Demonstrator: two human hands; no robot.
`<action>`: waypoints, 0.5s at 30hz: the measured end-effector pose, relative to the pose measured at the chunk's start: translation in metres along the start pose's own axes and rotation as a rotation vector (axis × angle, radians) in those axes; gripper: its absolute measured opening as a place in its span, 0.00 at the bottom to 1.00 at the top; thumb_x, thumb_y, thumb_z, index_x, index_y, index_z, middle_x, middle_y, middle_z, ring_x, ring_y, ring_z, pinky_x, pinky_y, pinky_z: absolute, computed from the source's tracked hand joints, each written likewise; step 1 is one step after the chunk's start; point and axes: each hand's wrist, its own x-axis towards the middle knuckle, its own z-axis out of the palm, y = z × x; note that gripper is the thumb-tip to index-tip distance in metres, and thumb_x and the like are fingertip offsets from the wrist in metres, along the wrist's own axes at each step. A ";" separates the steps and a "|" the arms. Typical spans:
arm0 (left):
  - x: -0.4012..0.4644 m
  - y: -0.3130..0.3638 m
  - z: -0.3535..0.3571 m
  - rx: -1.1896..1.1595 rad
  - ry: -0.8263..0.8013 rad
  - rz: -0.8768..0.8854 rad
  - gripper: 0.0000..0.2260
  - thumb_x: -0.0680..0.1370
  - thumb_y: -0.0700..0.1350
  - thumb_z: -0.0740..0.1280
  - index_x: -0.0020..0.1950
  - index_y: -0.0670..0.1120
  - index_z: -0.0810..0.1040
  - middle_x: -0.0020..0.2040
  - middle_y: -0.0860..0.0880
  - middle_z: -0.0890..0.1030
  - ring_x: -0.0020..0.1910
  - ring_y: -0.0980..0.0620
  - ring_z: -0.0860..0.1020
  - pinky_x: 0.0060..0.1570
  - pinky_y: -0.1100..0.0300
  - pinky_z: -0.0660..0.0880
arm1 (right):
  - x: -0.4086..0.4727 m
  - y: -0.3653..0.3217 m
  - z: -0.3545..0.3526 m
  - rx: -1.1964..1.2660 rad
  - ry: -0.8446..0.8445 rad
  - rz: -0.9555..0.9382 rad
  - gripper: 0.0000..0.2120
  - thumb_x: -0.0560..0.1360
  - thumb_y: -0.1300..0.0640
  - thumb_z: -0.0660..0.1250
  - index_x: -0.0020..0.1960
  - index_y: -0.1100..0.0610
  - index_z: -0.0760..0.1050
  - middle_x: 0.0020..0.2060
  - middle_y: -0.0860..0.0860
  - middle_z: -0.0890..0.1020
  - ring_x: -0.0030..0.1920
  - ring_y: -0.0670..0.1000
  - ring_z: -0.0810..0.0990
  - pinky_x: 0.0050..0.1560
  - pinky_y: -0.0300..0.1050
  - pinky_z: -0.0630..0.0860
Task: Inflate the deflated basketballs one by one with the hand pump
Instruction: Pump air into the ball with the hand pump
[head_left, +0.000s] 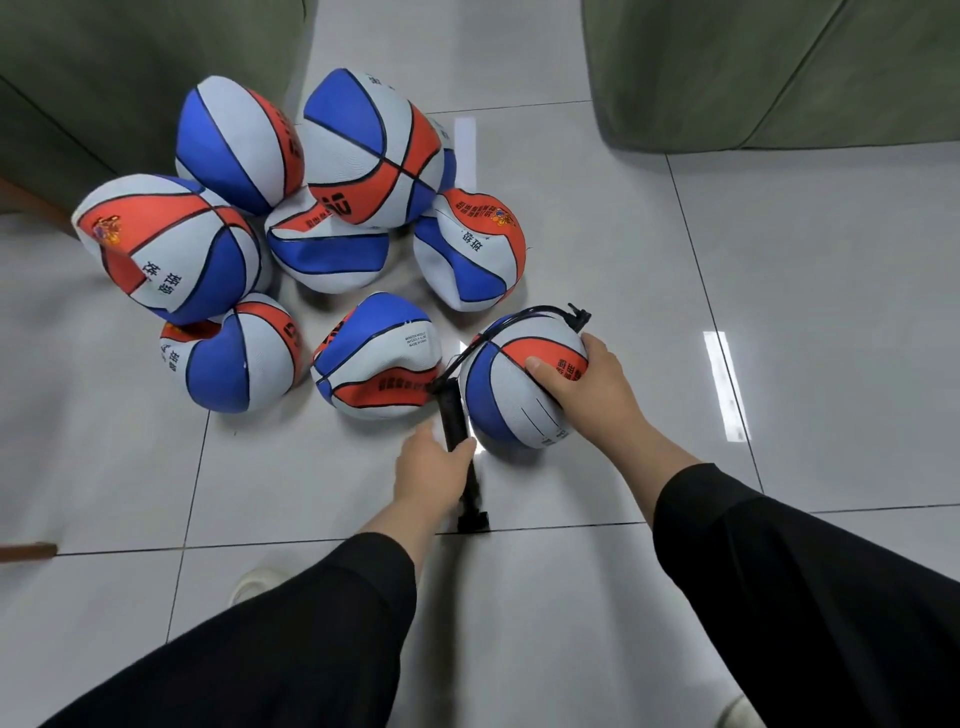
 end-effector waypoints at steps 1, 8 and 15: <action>0.005 0.001 0.001 -0.070 -0.092 -0.003 0.25 0.80 0.49 0.70 0.76 0.47 0.70 0.67 0.43 0.79 0.62 0.42 0.79 0.60 0.49 0.77 | -0.001 0.000 0.000 -0.005 0.002 -0.012 0.32 0.72 0.38 0.74 0.70 0.52 0.71 0.58 0.49 0.77 0.54 0.52 0.78 0.53 0.45 0.74; 0.009 0.010 0.000 -0.454 -0.283 -0.161 0.09 0.83 0.45 0.67 0.63 0.47 0.77 0.51 0.47 0.81 0.45 0.49 0.78 0.44 0.54 0.74 | -0.003 0.004 -0.006 -0.094 -0.007 -0.039 0.31 0.71 0.34 0.71 0.68 0.49 0.73 0.61 0.52 0.78 0.55 0.54 0.80 0.57 0.51 0.79; -0.020 0.032 -0.033 -0.868 -0.331 -0.205 0.06 0.81 0.45 0.68 0.52 0.43 0.75 0.34 0.45 0.79 0.27 0.49 0.74 0.30 0.59 0.74 | -0.013 -0.004 -0.010 -0.159 -0.055 -0.028 0.36 0.66 0.29 0.67 0.69 0.47 0.73 0.60 0.50 0.80 0.55 0.55 0.81 0.58 0.56 0.80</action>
